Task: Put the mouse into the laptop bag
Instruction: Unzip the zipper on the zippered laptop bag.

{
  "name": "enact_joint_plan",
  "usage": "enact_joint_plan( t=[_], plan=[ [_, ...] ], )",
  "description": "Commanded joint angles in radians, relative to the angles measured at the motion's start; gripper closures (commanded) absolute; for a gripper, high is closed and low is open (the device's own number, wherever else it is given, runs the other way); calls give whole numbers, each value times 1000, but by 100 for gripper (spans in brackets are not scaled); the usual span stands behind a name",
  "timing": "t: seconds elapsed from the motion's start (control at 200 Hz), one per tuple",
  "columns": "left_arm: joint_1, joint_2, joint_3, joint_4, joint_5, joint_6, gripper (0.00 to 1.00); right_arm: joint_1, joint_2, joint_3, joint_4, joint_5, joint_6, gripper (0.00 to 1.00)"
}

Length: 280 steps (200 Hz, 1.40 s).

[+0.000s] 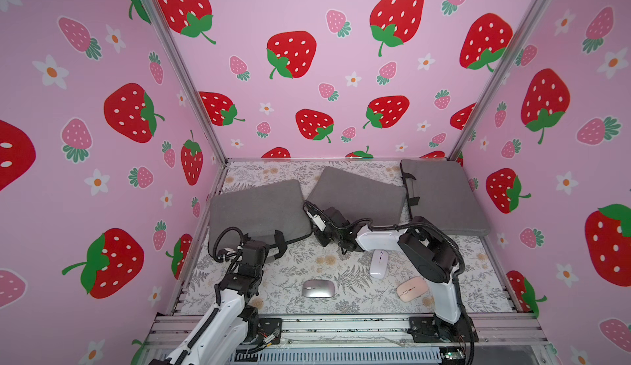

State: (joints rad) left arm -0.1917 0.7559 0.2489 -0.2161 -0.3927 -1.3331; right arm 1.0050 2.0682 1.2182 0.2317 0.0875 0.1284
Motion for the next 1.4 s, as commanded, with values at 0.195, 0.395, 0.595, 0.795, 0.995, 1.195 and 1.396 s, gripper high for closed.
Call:
enact_joint_plan(
  t=[0.195,0.395,0.595,0.795,0.995,1.195,1.396],
  plan=[
    [8,18,70,-15,-48,-14,1,-1,78,68,-103,123,-65,69],
    [9,21,73,-3,-41,-6,1,-1,101,86,-107,107,-87,73],
    [12,45,85,-5,-25,-12,1,-2,138,130,-138,63,-88,80],
    [12,71,92,2,-17,-20,1,-1,136,129,-141,26,-84,93],
    [19,113,93,27,-13,-15,4,0,100,79,-103,0,-79,100],
    [24,167,73,98,13,-37,32,3,41,4,-45,-33,-81,100],
    [29,236,83,164,17,-57,67,11,15,-36,-12,-51,-87,100]
  ],
)
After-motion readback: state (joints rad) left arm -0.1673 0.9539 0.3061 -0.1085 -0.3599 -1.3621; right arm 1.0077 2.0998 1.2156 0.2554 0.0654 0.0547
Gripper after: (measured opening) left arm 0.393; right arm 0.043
